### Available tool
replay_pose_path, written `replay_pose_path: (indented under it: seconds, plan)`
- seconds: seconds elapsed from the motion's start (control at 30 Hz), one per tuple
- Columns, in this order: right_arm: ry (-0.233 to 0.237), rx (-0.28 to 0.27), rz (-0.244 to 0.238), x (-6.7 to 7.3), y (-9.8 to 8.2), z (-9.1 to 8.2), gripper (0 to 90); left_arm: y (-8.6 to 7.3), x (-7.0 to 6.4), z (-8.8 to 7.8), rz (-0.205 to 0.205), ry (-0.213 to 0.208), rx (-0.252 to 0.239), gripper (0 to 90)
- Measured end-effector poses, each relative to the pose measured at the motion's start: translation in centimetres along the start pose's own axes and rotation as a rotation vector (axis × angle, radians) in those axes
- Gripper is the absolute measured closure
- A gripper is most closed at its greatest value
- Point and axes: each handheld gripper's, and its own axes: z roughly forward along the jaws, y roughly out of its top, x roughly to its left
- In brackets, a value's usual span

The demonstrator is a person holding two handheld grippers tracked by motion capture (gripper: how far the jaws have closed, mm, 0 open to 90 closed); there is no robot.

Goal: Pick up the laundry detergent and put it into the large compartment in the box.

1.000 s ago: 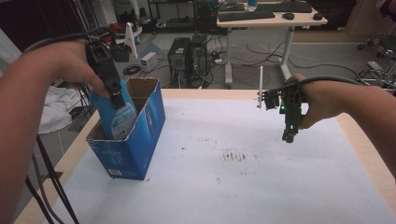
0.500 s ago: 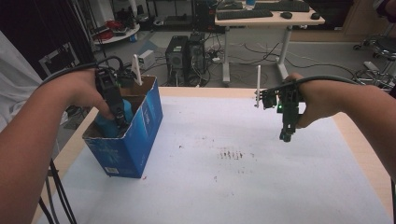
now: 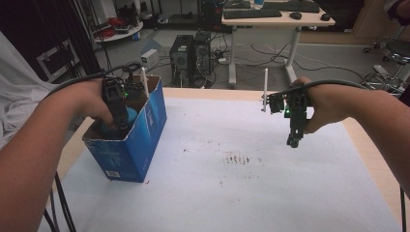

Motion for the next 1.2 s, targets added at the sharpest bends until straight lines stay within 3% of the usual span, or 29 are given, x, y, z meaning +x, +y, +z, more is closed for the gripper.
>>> replay_pose_path:
  seconds: [0.47, 0.53, 0.6, 1.2]
  plan:
    - [0.004, -0.003, -0.002, 0.0, 0.2, 0.1, 3.5, 0.1, 0.2, 0.0, -0.007, -0.006, 0.006, 37.8]
    - [0.002, -0.006, 0.000, 0.0, 0.2, 0.1, 3.4, 0.1, 0.3, -0.1, -0.029, -0.004, 0.008, 35.4]
    - [0.003, -0.001, 0.009, 0.0, 0.1, 0.0, 3.4, 0.0, 0.3, -0.3, -0.027, 0.002, 0.013, 33.3]
    - [-0.004, -0.006, 0.009, 0.1, 0.0, -0.2, 3.5, -0.7, 0.1, -3.3, -0.038, 0.030, -0.020, 27.9]
